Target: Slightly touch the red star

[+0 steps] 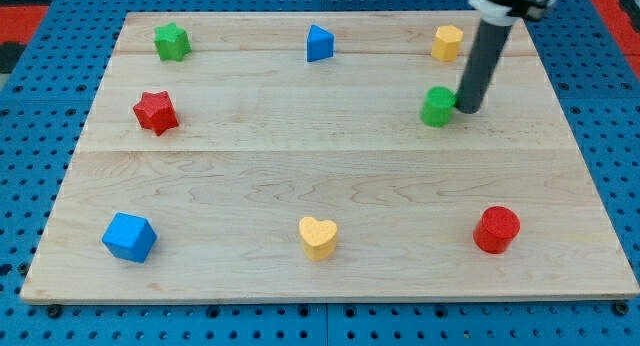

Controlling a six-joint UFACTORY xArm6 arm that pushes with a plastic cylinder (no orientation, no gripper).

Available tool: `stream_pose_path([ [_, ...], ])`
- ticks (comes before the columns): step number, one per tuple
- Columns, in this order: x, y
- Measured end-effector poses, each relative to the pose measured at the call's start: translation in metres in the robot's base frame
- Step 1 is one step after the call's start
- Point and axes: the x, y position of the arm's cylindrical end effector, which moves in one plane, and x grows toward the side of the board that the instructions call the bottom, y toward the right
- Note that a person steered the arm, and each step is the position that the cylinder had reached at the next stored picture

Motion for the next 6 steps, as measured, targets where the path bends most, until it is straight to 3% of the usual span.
stream_pose_path([
  [1, 0.0, -0.039],
  [2, 0.0, -0.039],
  [4, 0.0, -0.166],
  [5, 0.072, -0.127],
  [6, 0.074, -0.241],
])
